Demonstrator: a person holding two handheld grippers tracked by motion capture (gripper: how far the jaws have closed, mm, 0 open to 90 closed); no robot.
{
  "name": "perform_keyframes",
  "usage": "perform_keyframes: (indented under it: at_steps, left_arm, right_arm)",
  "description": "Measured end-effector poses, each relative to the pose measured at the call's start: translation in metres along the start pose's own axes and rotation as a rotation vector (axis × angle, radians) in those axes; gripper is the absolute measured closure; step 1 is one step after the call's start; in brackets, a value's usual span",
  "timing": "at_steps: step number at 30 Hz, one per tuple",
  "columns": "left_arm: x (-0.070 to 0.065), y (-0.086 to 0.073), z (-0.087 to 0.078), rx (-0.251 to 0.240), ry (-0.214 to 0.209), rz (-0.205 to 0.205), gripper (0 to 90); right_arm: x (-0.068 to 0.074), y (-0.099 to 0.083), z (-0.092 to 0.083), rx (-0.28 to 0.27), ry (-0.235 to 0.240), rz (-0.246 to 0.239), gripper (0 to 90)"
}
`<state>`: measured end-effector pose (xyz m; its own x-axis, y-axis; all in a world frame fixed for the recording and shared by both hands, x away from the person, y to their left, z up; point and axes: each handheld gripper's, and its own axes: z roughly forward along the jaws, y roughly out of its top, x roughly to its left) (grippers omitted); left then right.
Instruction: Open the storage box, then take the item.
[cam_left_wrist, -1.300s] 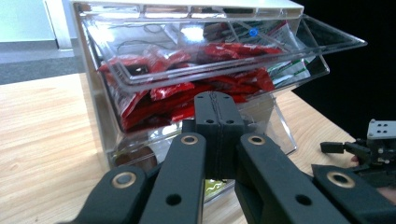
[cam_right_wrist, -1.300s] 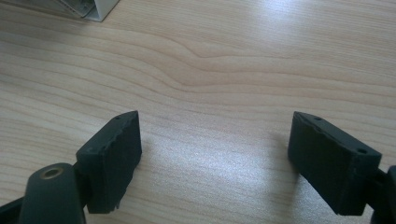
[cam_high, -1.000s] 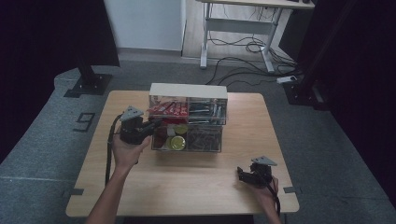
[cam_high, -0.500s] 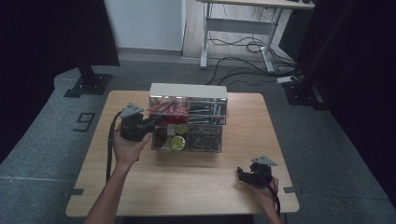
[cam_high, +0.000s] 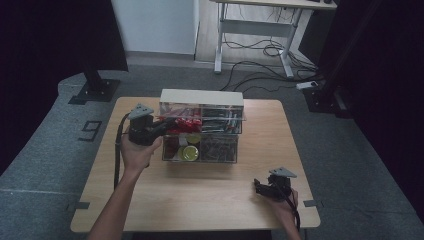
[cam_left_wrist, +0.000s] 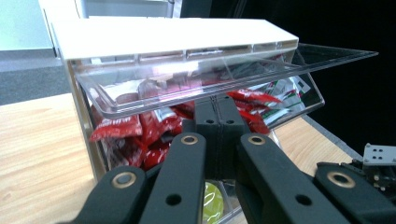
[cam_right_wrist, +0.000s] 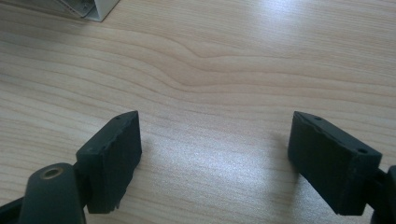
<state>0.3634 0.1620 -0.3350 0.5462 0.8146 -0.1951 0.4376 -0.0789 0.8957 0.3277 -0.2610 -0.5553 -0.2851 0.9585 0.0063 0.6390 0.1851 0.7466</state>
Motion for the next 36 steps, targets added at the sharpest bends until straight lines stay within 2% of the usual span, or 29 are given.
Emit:
perform_keyframes:
  at_steps: [6, 19, 29, 32, 33, 36]
  left_arm:
    - [-0.003, 0.009, 0.002, 0.002, 0.012, 0.021, 90.0]
    - [0.000, 0.023, 0.005, -0.002, 0.012, 0.007, 90.0]
    - [-0.001, 0.025, 0.006, -0.001, 0.012, 0.010, 90.0]
    - [-0.001, 0.025, 0.006, -0.001, 0.009, 0.009, 90.0]
    - [-0.001, 0.025, 0.007, -0.001, 0.008, 0.008, 90.0]
    - [-0.001, 0.025, 0.007, 0.001, 0.007, 0.012, 90.0]
  right_arm:
    - [0.000, 0.000, 0.000, 0.000, 0.000, -0.001, 17.7]
    - [0.000, 0.000, 0.000, 0.000, 0.001, 0.003, 17.6]
    - [0.000, 0.000, 0.000, 0.000, 0.000, 0.002, 17.9]
    - [0.001, 0.000, -0.001, -0.005, 0.007, -0.008, 21.1]
    - [0.002, 0.000, -0.001, -0.015, 0.000, -0.023, 23.5]
    - [0.005, 0.001, -0.003, -0.037, -0.007, -0.024, 27.9]
